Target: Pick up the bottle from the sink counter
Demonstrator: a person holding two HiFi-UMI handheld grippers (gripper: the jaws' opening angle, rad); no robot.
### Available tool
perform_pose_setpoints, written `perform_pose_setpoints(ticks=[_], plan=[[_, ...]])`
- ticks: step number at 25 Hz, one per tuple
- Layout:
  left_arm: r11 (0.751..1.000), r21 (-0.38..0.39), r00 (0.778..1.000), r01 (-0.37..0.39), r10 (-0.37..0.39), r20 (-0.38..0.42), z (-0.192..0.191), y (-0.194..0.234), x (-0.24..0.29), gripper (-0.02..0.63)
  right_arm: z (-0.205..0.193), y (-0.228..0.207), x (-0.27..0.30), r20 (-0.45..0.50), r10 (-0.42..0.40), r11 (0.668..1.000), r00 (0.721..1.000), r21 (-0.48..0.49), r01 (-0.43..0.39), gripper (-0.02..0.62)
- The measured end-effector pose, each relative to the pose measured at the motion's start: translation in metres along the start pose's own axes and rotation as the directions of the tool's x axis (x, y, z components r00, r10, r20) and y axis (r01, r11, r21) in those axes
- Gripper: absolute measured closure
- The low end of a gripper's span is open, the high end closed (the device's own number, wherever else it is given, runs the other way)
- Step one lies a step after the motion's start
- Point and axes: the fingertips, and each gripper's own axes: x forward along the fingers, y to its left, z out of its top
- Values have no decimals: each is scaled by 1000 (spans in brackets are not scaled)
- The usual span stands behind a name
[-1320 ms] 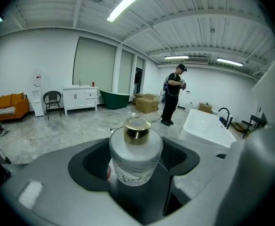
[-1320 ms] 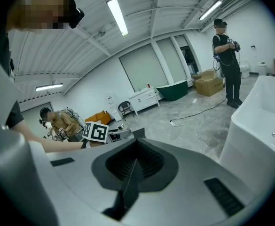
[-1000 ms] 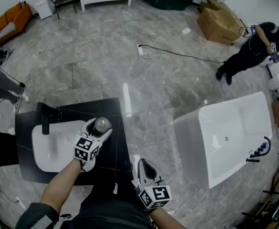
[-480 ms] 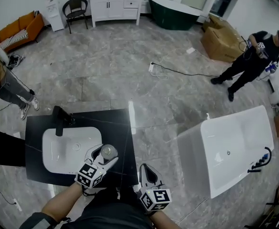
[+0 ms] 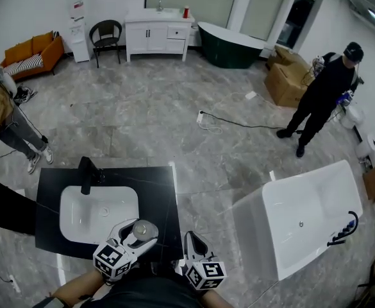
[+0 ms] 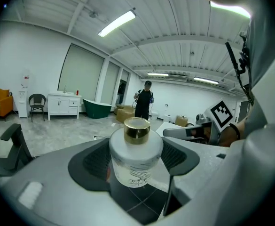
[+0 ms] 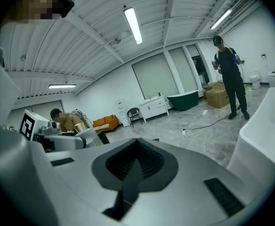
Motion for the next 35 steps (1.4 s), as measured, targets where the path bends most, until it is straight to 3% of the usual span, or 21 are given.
perform_pose_setpoints(ticks=[7, 15, 35], plan=[[1000, 19, 1000, -24, 24, 19, 23, -9, -24, 275, 17, -1, -8, 21, -7, 1000, 1000, -23, 8, 589], [998, -10, 995, -65, 66, 68, 28, -4, -32, 275, 32, 9, -5, 87, 26, 999, 996, -35, -24, 589], [997, -1, 994, -76, 76, 78, 36, 9, -30, 275, 38, 13, 5, 81, 27, 997, 996, -71, -21, 589]])
